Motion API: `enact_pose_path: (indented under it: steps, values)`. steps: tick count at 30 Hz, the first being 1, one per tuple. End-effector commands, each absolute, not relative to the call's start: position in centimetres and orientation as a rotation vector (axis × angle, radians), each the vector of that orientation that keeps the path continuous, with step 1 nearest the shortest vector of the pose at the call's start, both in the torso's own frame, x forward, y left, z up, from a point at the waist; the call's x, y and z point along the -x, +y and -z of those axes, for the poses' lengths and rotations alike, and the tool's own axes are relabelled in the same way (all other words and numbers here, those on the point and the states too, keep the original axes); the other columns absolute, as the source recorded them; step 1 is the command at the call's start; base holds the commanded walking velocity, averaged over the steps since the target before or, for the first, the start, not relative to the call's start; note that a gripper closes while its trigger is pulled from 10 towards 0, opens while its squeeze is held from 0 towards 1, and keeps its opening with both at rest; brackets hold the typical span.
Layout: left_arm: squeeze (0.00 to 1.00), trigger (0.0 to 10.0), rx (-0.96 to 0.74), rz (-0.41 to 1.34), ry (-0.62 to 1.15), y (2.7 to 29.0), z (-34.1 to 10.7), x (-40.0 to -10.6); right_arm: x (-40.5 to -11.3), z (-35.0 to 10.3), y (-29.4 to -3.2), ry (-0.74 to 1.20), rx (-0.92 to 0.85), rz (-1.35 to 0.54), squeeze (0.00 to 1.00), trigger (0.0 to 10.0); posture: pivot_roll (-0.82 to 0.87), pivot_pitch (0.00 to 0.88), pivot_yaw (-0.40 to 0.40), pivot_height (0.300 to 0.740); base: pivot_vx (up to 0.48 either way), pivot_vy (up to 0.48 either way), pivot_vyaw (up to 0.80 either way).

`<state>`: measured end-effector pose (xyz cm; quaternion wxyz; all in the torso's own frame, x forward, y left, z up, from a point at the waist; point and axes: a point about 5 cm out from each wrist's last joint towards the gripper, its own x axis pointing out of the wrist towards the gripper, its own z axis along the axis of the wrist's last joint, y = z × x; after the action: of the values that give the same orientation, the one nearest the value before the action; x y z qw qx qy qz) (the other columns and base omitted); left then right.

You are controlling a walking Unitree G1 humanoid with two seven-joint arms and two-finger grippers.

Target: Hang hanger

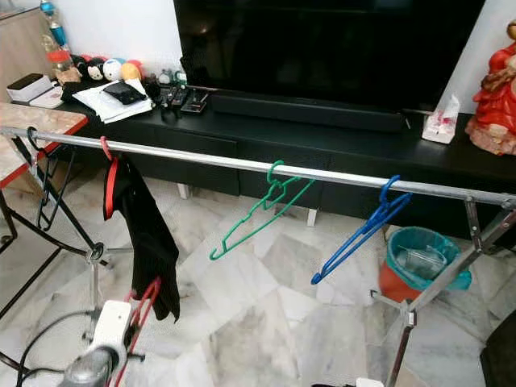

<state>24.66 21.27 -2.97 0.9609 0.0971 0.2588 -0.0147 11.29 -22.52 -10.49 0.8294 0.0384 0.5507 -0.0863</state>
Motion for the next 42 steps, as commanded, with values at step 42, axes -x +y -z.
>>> enact_pose_path:
  steps: [42]
  values:
    - [0.0, 10.0, -0.092, 0.182, 0.078, 16.9, -5.5, -31.3, -11.0, 10.5, -22.6, 1.17, -0.073, 0.195, 0.0, 10.0, 0.05, 0.0, 0.016, 0.74, 0.0, 0.0, 0.0]
